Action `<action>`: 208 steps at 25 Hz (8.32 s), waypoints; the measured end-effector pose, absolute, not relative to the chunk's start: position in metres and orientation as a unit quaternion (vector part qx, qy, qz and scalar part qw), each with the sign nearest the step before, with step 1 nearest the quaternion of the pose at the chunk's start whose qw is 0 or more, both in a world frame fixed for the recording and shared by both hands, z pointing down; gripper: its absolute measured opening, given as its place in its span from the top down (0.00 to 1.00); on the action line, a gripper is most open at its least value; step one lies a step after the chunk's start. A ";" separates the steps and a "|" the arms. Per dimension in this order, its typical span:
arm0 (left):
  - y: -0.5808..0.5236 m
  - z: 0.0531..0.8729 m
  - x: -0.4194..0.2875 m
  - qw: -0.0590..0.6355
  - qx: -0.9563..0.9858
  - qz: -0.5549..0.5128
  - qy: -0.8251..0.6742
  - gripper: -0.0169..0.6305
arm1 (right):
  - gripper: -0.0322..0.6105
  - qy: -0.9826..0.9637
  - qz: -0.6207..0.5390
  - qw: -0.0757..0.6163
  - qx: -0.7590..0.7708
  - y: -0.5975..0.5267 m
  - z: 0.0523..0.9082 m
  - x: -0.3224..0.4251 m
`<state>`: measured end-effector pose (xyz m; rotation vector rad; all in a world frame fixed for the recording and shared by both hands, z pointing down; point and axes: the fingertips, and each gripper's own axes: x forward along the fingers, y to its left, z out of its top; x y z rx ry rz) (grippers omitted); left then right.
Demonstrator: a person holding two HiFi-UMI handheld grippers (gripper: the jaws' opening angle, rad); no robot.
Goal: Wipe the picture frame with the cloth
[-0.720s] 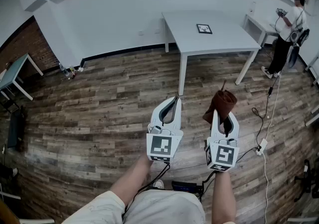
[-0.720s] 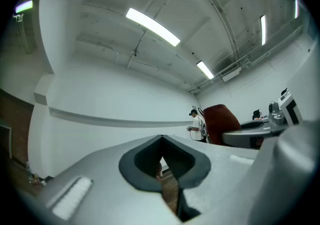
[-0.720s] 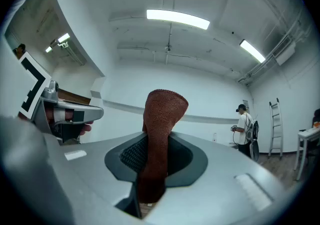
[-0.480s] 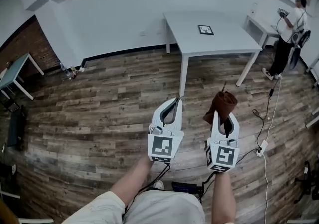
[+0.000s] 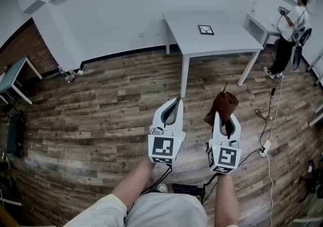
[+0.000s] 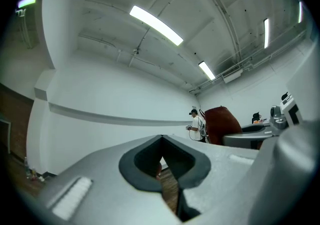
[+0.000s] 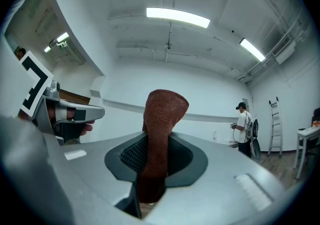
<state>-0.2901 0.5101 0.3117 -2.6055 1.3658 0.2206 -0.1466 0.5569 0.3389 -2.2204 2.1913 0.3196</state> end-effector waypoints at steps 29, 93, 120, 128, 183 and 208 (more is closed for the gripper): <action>0.241 0.327 -0.145 0.080 -0.876 0.081 0.469 0.97 | 0.79 0.702 0.067 -0.015 -0.709 0.285 0.368 0.010; -0.400 0.391 0.086 0.036 -0.876 0.001 0.481 0.97 | 0.78 0.720 -0.207 -0.261 -0.609 -0.529 0.544 0.213; -0.415 0.425 0.106 0.008 -0.865 -0.013 0.501 0.97 | 0.79 0.621 -0.303 -0.387 -0.610 -0.559 0.637 0.286; -0.410 0.421 0.113 0.007 -0.868 -0.010 0.496 0.97 | 0.79 0.610 -0.309 -0.373 -0.628 -0.547 0.629 0.309; -0.416 0.416 0.087 -0.015 -0.858 0.012 0.512 0.97 | 0.78 0.719 -0.244 -0.187 -0.623 -0.493 0.548 0.223; -0.329 0.356 0.072 0.022 -0.875 0.036 0.483 0.97 | 0.78 0.715 0.073 -0.038 -0.695 -0.281 0.347 0.218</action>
